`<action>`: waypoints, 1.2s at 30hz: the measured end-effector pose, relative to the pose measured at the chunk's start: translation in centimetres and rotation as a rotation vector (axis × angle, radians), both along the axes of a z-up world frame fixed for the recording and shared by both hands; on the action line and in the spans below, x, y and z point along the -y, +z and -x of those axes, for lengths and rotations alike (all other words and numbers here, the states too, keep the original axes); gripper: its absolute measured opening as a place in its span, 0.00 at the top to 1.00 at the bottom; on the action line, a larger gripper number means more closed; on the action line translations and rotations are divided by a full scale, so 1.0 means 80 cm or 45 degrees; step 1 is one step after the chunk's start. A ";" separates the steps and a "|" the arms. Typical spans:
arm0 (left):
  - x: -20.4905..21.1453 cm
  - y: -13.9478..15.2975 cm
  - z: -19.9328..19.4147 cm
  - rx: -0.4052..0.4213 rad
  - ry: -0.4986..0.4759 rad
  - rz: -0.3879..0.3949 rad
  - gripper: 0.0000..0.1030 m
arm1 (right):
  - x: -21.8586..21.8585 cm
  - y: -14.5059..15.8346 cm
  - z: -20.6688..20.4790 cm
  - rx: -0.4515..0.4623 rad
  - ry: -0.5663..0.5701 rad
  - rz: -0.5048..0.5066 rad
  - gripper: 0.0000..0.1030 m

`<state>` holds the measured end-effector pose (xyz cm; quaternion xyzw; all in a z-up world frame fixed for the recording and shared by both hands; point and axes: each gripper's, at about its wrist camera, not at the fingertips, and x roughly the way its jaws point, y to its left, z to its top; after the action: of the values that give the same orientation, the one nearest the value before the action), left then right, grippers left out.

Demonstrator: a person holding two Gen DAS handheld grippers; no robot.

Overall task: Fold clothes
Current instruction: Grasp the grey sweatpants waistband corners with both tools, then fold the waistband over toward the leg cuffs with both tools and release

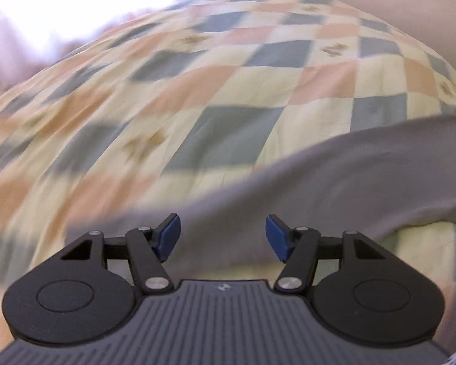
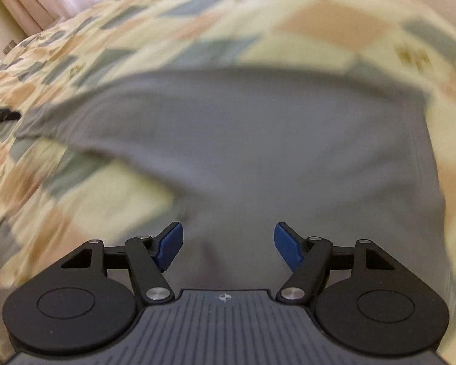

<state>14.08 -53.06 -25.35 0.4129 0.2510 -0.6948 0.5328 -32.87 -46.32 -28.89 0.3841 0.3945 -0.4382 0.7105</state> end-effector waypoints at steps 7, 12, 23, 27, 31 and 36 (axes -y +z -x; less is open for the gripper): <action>0.083 -0.092 -0.011 0.095 -0.284 -0.160 0.54 | 0.096 -0.008 -0.025 -0.074 0.159 0.195 0.32; 0.080 -0.134 -0.005 0.123 -0.415 -0.241 0.54 | 0.145 -0.021 -0.028 -0.130 0.265 0.259 0.33; 0.021 -0.130 0.040 0.426 -0.377 -0.024 0.97 | 0.214 -0.088 -0.030 -0.337 0.541 0.185 0.58; -0.039 -0.097 0.058 0.569 -0.159 0.172 0.97 | 0.183 -0.068 -0.023 -0.343 0.582 0.306 1.00; -0.162 -0.019 0.074 0.497 0.155 0.327 0.96 | 0.103 -0.014 -0.002 -0.371 0.561 0.627 1.00; -0.359 0.045 0.129 0.410 0.418 0.348 0.96 | -0.065 0.054 0.047 -0.328 0.582 0.902 1.00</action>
<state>3.79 -24.37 -21.75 0.3960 0.1306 -0.5519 0.7222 -36.66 -41.13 -24.54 -0.0379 0.3801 -0.4224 0.8220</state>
